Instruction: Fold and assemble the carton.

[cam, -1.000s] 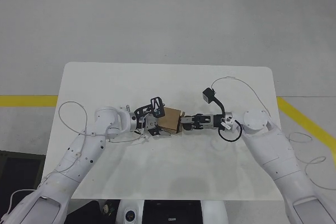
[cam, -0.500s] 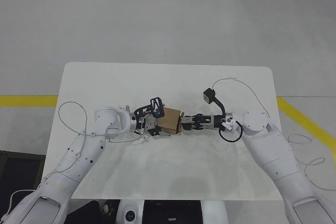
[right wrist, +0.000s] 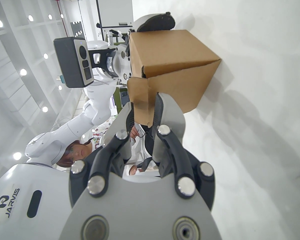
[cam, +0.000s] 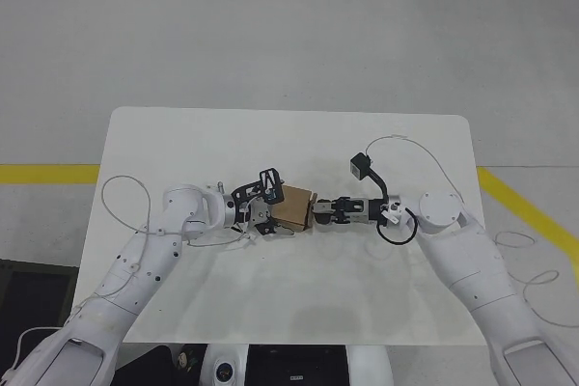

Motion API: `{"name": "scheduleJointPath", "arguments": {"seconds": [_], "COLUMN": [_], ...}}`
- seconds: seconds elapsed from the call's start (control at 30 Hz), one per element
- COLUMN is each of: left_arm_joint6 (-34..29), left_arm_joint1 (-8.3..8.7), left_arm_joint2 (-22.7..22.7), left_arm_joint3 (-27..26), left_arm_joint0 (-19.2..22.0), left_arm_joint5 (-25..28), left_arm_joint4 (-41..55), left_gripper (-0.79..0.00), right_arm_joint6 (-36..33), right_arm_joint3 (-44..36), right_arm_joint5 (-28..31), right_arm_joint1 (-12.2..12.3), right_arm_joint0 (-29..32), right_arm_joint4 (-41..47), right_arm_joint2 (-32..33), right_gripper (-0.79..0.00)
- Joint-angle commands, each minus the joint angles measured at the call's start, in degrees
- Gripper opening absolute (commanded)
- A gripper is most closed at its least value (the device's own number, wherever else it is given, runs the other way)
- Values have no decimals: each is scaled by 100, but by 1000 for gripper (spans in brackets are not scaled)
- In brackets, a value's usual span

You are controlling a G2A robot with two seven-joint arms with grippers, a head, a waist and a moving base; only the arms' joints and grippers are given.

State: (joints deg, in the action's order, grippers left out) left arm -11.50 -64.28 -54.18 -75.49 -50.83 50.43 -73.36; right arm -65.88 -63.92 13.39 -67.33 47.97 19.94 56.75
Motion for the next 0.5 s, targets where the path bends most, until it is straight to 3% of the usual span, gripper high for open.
{"name": "scheduleJointPath", "arguments": {"seconds": [0.0,0.47], "left_arm_joint6": [-3,3], "left_arm_joint1": [-1,-1], "left_arm_joint2": [1,-1], "left_arm_joint3": [2,13], "left_arm_joint0": [1,7], "left_arm_joint5": [-1,6], "left_arm_joint4": [4,1], "left_gripper": [0,0], "right_arm_joint6": [-7,-13], "right_arm_joint3": [15,-2], "right_arm_joint5": [-34,-213], "right_arm_joint1": [-2,20], "right_arm_joint0": [-22,-64], "right_arm_joint4": [-50,-362], "right_arm_joint2": [-16,-34], "right_gripper": [-637,-640]}}
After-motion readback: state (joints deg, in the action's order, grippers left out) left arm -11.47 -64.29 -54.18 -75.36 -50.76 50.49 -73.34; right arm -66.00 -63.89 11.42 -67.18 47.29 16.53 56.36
